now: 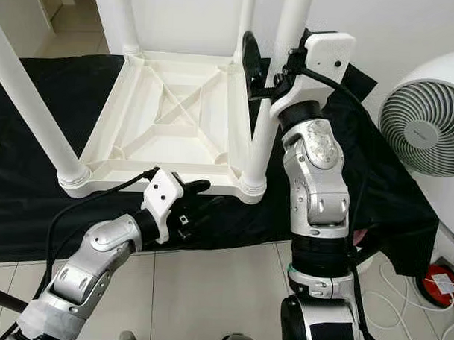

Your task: Building children table

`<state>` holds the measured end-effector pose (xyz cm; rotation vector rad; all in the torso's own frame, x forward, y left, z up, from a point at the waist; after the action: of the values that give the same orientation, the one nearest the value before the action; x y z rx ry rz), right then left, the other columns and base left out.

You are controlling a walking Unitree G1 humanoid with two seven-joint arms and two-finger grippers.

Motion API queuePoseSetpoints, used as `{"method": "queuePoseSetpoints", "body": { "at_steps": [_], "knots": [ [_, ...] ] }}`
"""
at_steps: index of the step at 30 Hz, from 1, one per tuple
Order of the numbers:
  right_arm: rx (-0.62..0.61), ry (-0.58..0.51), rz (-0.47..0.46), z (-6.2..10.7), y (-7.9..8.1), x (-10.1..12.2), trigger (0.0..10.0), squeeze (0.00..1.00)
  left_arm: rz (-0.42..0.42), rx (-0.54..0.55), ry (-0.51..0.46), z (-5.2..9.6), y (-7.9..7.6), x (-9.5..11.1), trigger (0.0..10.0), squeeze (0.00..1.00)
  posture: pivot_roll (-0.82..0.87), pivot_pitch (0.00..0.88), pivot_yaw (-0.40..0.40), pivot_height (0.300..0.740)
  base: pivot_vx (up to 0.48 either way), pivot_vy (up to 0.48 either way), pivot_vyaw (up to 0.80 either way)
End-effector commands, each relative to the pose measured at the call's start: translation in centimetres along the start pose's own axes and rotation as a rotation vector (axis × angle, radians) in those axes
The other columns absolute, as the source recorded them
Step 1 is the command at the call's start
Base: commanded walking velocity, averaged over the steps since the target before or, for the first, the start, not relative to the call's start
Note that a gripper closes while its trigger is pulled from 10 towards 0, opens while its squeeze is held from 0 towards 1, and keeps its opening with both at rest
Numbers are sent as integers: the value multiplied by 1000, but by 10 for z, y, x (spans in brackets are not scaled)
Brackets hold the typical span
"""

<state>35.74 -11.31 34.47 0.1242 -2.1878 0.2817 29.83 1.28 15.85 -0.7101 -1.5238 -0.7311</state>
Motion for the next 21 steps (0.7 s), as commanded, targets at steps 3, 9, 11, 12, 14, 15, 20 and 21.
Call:
{"method": "queuePoseSetpoints", "body": {
  "at_steps": [3, 9, 11, 12, 14, 15, 20, 21],
  "knots": [
    [-12, -8, -26, -3, 0, 4, 10000, 0, -1, 20, 0, -2, 1, -2, 10000, 0, -101, 46, 5, 740, 0, 0, 0],
    [-23, -55, -50, -3, 0, 14, 10000, 0, 11, 21, -12, -5, -3, 0, 10000, 0, -96, 52, -2, 740, 0, 0, 0],
    [5, -65, -44, -2, 5, 15, 10000, 0, 12, 19, -12, -5, -4, 0, 10000, 0, -96, 52, -2, 740, 0, 0, 0],
    [22, -75, -44, -1, 9, 17, 10000, 0, 12, 18, -13, -4, -4, 0, 10000, 0, -89, 48, -6, 740, 0, 0, 0],
    [33, -85, -57, 0, 11, 20, 10000, 0, 8, 19, -10, -3, -3, -1, 10000, 0, -89, 48, -6, 740, 0, 0, 0],
    [35, -86, -59, 0, 11, 20, 10000, 0, 6, 20, -8, -3, -2, -1, 10000, 0, -89, 48, -6, 740, 0, 0, 0],
    [33, -85, -66, 0, 11, 20, 10000, 0, 0, 27, -10, -3, 0, -1, 10000, 0, -88, 39, -8, 740, 0, 0, 0],
    [28, -85, -77, 0, 9, 20, 10000, 0, 0, 33, -11, -3, 2, 0, 10000, 0, -88, 39, -8, 740, 0, 0, 0]
  ]
}}
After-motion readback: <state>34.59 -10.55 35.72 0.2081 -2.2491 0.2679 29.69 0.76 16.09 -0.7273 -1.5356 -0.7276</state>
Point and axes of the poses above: a point about 5 cm out from each wrist's last joint towards the gripper, its own z axis pointing back from the gripper into the wrist, its own x axis along the axis of the wrist's last joint, y = z × x, the point moved 6 cm from there along -z, pointing out of the wrist towards the gripper, and after that the axes turned 7 degrees about z, right-handed, at the moved point
